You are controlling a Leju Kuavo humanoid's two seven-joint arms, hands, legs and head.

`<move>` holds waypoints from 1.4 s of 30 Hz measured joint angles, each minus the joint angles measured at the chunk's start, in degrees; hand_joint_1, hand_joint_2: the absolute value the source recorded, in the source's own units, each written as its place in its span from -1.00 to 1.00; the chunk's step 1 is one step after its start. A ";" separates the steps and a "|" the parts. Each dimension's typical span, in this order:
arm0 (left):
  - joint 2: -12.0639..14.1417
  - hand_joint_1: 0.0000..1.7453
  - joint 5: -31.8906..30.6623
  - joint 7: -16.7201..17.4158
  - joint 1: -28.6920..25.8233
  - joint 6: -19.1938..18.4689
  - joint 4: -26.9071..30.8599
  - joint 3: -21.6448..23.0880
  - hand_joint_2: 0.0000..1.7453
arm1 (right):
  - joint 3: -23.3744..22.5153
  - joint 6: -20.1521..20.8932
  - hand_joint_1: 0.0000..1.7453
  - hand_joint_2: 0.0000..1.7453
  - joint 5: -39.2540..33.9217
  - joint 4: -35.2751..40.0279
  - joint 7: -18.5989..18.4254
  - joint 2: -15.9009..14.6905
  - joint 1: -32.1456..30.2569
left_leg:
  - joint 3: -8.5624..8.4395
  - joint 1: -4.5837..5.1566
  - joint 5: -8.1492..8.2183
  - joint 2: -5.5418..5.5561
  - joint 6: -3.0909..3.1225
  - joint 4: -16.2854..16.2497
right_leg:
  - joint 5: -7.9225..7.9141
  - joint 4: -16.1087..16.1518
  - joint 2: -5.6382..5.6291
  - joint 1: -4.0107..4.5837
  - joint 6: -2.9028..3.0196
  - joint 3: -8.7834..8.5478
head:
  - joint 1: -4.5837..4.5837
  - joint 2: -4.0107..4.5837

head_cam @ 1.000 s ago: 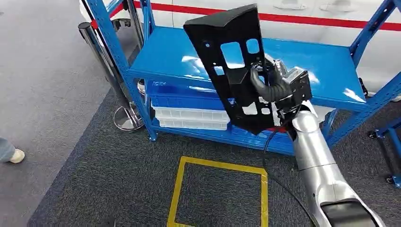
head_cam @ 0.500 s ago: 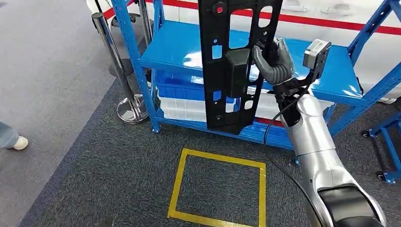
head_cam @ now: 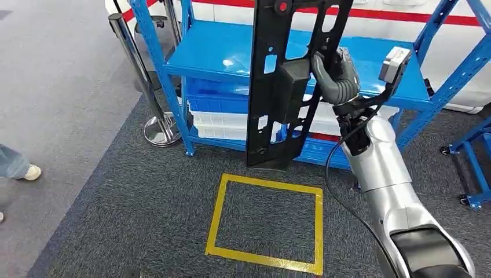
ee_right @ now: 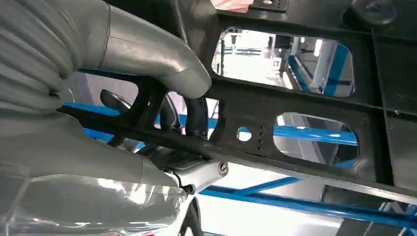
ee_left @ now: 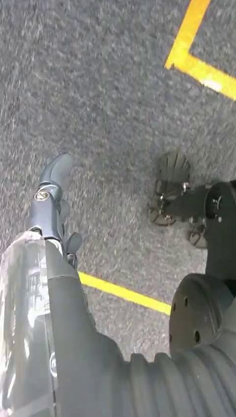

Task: Take the parts from the cabinet and place them on the table.

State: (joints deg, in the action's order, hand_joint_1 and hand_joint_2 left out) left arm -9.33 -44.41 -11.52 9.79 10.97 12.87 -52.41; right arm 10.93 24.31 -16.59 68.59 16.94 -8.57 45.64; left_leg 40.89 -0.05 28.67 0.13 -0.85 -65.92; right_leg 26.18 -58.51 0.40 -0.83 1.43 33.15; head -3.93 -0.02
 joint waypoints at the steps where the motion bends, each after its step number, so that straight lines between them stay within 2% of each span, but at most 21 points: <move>1: 0.00 -1.00 0.00 -0.02 -0.02 -0.02 0.00 0.00 1.00 | 0.00 0.09 1.00 1.00 -0.04 -0.02 0.00 -0.02 0.00 | 1.24 -0.13 2.72 -0.02 -0.23 -4.54 | -0.56 -0.05 0.00 0.07 0.05 0.73 | 0.00 0.00; 2: 0.00 -1.00 0.00 -0.04 -0.10 -0.02 0.00 -0.02 1.00 | 0.00 0.09 1.00 1.00 -0.07 -0.02 0.00 -0.04 -0.02 | 2.21 -0.19 4.48 -0.02 -0.42 -9.08 | -1.18 -0.14 -0.01 0.11 0.05 1.60 | 0.00 0.00; 4: 0.00 -1.00 0.00 -0.07 -0.17 -0.02 0.00 0.00 1.00 | 0.11 0.17 1.00 1.00 -0.11 -0.02 0.00 -0.04 -0.13 | 0.88 -0.20 2.69 -0.02 -0.41 -10.58 | -2.26 -0.27 -0.05 0.12 -0.11 3.10 | 0.00 0.00; 7: 0.00 -1.00 0.00 -0.09 -0.09 -0.02 0.00 0.00 1.00 | 0.22 0.17 1.00 1.00 -0.20 0.00 -0.02 -0.04 -0.06 | -8.74 -0.10 -1.62 0.07 0.50 2.48 | -3.67 -0.41 -0.13 0.19 -0.56 4.56 | 0.00 0.00; 8: 0.13 -1.00 0.04 -0.15 0.00 0.00 0.00 0.00 1.00 | 0.24 0.20 1.00 1.00 -0.24 0.07 -0.02 -0.04 -0.04 | -11.64 0.19 0.21 0.09 0.99 7.04 | -3.98 -0.41 -0.12 0.33 -0.89 4.84 | 0.00 0.00; 9: 0.13 -1.00 0.09 -0.29 0.03 0.00 0.00 0.00 1.00 | 0.28 0.22 1.00 1.00 -0.33 0.07 -0.02 -0.09 0.11 | -12.36 0.38 0.32 0.11 0.97 8.40 | -4.49 -0.34 -0.01 0.21 -1.28 4.91 | 0.00 0.00; 12: 0.15 -1.00 0.17 -0.50 -0.19 -0.07 0.00 -0.02 1.00 | 0.46 0.22 1.00 1.00 -0.55 0.07 0.00 -0.09 0.18 | -11.29 0.45 -0.89 0.05 1.95 8.89 | -5.92 0.43 -0.09 0.15 -2.48 4.98 | 0.00 0.00; 13: 0.11 -1.00 0.15 -0.68 -0.19 -0.24 0.00 -0.02 1.00 | 0.48 0.22 1.00 1.00 -0.57 0.02 0.00 -0.13 0.18 | -11.40 0.00 -1.61 -0.25 2.37 9.45 | -5.18 -0.11 -0.19 -0.07 -2.64 5.36 | 0.02 0.00; 16: 0.11 -1.00 0.11 -3.06 -0.15 -1.62 0.00 0.02 1.00 | 0.52 0.02 1.00 1.00 -0.66 0.07 0.00 -0.70 0.06 | -9.50 0.08 -3.26 -0.27 3.08 9.53 | 3.99 -9.65 -0.34 -0.09 -3.35 8.60 | 0.02 0.00; 17: 0.07 -1.00 -0.06 -3.59 -0.21 -1.27 0.00 0.02 1.00 | 0.57 -0.20 1.00 1.00 -0.68 0.07 0.00 -0.90 -0.14 | -8.88 0.10 -3.69 -0.27 3.08 9.45 | 5.68 -13.76 -0.34 -0.08 -3.58 9.81 | 0.02 0.00; 19: 0.04 -1.00 -0.42 -4.24 -0.31 -0.68 0.00 0.26 1.00 | 0.57 -0.70 1.00 1.00 -0.70 0.04 0.00 -1.12 -0.55 | -7.61 0.07 -4.37 -0.29 2.88 9.17 | 4.38 -17.02 -0.32 -0.12 -3.82 9.91 | 0.00 0.00; 22: -0.09 -1.00 -0.61 -6.11 -0.28 1.20 0.00 0.39 1.00 | 0.63 -1.83 1.00 1.00 -0.01 0.26 0.24 -1.35 -0.56 | -6.54 0.05 -4.76 -0.38 2.53 8.31 | -0.20 -4.69 -0.24 -0.25 -3.66 1.18 | 0.00 0.00; 23: -0.11 -1.00 -0.59 -6.91 -0.23 1.64 0.00 0.50 1.00 | 0.66 -2.93 1.00 1.00 1.21 0.57 0.61 -1.51 -0.51 | -6.09 0.31 -4.78 -0.38 2.25 8.01 | 1.33 -0.82 -0.27 -0.02 -3.31 -1.44 | 0.02 0.00; 25: -0.22 -1.00 -0.50 -7.43 -0.17 1.77 0.00 0.59 1.00 | 0.74 -4.64 1.00 1.00 2.85 1.07 1.12 -1.66 -0.64 | -5.91 0.38 -5.03 -0.37 1.86 7.86 | 1.22 -0.26 -0.36 0.31 -2.64 -1.33 | 0.00 0.00; 33: -0.22 -1.00 -0.39 -7.69 -0.14 1.81 0.00 0.59 1.00 | 0.79 -5.84 1.00 1.00 3.92 1.25 1.40 -1.81 -0.67 | -5.89 0.40 -5.15 -0.35 1.67 7.70 | 1.28 -0.01 -0.31 0.32 -2.49 -1.23 | 0.00 0.00; 34: -0.24 -1.00 -0.35 -7.74 -0.25 1.73 0.00 0.66 1.00 | 0.87 -6.58 1.00 1.00 5.12 1.60 1.64 -1.92 -0.85 | -5.77 0.41 -5.46 -0.34 1.13 7.87 | 0.95 0.05 -0.34 0.26 -1.62 -1.00 | 0.00 0.00; 35: -0.22 -1.00 -0.33 -7.72 -0.25 1.70 0.00 0.68 1.00 | 0.90 -6.65 1.00 1.00 5.16 1.66 1.62 -1.92 -0.88 | -5.28 0.33 -4.93 -0.31 0.79 7.52 | 0.53 0.39 -0.18 -0.26 -0.97 -0.99 | 0.00 0.00; 37: -0.24 -1.00 -0.04 -7.52 -0.36 1.51 0.00 0.79 1.00 | 0.98 -5.31 1.00 1.00 4.92 2.01 2.34 -1.99 -0.92 | 1.91 -0.25 4.14 -0.21 -0.53 -11.04 | -0.07 0.16 -0.22 -0.13 -0.17 0.02 | 0.00 0.00; 38: -0.22 -1.00 0.00 -7.47 -0.38 1.40 0.00 0.79 1.00 | 1.09 -5.88 1.00 1.00 6.34 2.01 3.00 -2.01 -0.68 | -4.22 -0.35 -2.91 -0.21 -0.15 0.37 | 0.09 -0.25 -0.34 -0.12 -0.40 -0.02 | 0.00 0.00; 39: -0.24 -1.00 0.00 -7.52 -0.38 1.25 0.00 0.83 1.00 | 1.16 -5.90 1.00 1.00 6.82 2.01 3.87 -2.10 -0.37 | -7.68 0.10 -3.39 -0.08 0.51 6.54 | 0.02 -0.26 -0.41 0.14 -0.99 0.34 | 0.00 0.00; 42: -0.24 -1.00 -0.02 -7.54 -0.41 1.14 0.00 0.94 1.00 | 1.33 -6.01 1.00 1.00 7.63 2.03 4.77 -2.49 -0.48 | -7.26 0.24 -3.41 -0.09 1.18 7.31 | -0.52 0.04 -0.43 0.06 -1.90 0.57 | 0.00 0.00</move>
State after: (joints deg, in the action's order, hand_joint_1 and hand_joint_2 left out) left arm -9.57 -44.44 -19.06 9.38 12.11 12.87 -51.47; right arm 12.26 18.29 -8.96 70.62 21.71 -11.06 45.16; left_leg 33.62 0.20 25.26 0.04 0.33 -58.61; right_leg 25.66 -58.47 -0.03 -0.77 -0.46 33.72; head -3.93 -0.02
